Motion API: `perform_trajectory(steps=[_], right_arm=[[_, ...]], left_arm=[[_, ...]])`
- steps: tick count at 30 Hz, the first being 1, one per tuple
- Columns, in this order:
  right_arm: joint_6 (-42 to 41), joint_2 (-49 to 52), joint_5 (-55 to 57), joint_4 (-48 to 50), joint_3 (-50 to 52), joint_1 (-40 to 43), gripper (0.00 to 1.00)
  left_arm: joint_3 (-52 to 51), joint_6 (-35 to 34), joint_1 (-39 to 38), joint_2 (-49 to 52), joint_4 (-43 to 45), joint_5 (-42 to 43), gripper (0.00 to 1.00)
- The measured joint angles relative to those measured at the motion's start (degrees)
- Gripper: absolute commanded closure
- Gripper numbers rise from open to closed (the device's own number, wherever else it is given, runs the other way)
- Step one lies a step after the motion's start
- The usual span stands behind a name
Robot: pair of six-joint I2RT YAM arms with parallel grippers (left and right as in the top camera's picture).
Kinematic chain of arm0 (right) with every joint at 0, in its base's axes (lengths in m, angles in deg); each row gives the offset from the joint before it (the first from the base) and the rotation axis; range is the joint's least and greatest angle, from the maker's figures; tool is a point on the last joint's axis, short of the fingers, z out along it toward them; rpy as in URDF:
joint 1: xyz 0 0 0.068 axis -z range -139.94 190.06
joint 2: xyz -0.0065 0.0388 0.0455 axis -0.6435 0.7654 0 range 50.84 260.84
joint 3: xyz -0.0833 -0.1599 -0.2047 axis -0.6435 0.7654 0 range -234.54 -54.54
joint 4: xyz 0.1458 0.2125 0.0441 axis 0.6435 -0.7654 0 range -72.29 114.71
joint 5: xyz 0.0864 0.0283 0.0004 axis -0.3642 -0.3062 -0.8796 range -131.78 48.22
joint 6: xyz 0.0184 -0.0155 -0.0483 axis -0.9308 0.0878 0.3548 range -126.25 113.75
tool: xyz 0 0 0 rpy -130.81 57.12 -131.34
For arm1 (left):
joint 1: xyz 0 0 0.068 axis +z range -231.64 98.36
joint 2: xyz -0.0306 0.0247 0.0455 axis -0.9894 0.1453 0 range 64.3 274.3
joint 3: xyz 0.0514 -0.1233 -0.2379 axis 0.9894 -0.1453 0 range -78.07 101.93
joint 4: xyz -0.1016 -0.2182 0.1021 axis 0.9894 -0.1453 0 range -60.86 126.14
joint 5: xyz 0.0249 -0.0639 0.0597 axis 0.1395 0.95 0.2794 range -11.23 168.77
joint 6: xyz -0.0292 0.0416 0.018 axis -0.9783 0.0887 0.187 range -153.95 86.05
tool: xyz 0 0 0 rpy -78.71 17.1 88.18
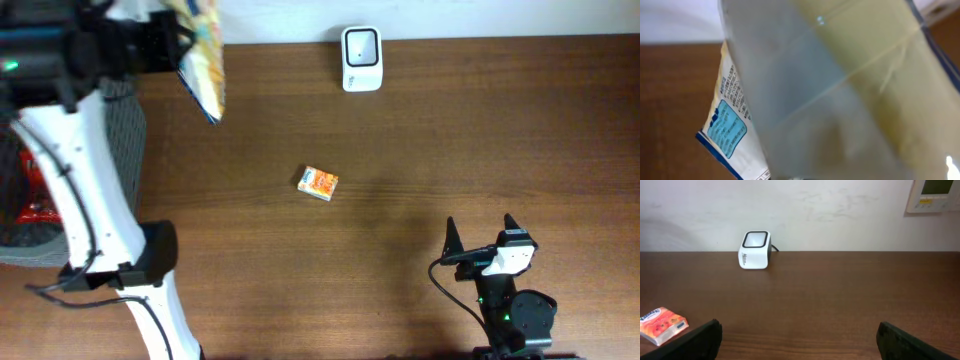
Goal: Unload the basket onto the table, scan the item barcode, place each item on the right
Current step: 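Lift the white pouch out and drop it beside the box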
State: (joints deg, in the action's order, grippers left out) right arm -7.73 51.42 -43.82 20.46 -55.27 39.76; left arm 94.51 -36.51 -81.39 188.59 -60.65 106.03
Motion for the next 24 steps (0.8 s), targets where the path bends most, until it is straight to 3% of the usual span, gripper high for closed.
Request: perform_trajectory(steps=[7,16,18,19,24], right_arm=[[0.0,0.0,0.0,0.0,0.0,0.0,0.02],[0.0,0.0,0.0,0.0,0.0,0.0,0.02],[-0.1,0.0,0.0,0.0,0.0,0.0,0.02],[0.0,0.0,0.0,0.0,0.0,0.0,0.02],[0.0,0.0,0.0,0.0,0.0,0.0,0.02]], left_arm=[[-20.4,-3.5,-8.7,-0.1,0.2,-13.9,1.00],[-48.7,-5.4,-12.9,0.0,9.0,-18.0,1.00],[-52.0,-5.7,-13.4,0.0,10.8,-18.2,0.77],[-52.9,-5.6,-13.4,0.0,11.5,-18.3,0.58],[-54.2,-6.5,-13.4,0.0,13.5,-22.1,0.54]])
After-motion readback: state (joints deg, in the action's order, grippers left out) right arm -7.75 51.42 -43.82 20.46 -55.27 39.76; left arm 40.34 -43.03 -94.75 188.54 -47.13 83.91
